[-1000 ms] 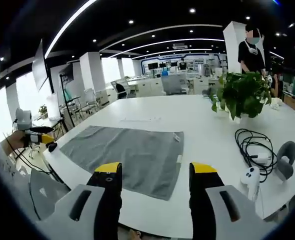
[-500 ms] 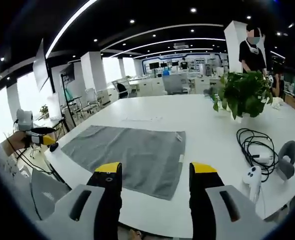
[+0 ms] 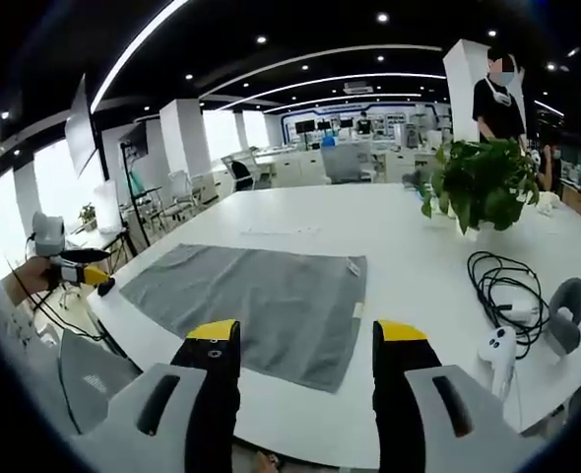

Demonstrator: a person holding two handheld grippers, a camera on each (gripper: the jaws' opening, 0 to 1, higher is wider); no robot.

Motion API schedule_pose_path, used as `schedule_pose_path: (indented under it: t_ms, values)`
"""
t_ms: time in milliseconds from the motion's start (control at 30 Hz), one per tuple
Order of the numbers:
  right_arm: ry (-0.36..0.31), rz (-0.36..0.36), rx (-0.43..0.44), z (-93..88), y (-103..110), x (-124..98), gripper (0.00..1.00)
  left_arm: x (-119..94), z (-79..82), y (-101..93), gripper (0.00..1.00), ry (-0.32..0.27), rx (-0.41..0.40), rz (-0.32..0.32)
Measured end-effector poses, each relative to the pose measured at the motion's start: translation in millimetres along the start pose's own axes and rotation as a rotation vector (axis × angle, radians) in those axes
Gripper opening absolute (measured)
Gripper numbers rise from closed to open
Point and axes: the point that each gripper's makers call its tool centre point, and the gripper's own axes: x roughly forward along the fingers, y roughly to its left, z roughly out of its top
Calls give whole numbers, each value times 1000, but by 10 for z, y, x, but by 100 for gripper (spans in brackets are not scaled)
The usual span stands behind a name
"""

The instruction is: Fold the towel on the table until its edges align and the towel forms a compact rectangular stack.

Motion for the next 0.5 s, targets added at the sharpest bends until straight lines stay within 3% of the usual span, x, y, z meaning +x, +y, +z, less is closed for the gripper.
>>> schedule_pose_path:
  t_ms: [500]
  values:
    - [-1, -11, 5, -2, -50, -28, 53, 97, 59, -138, 96, -5, 26, -39]
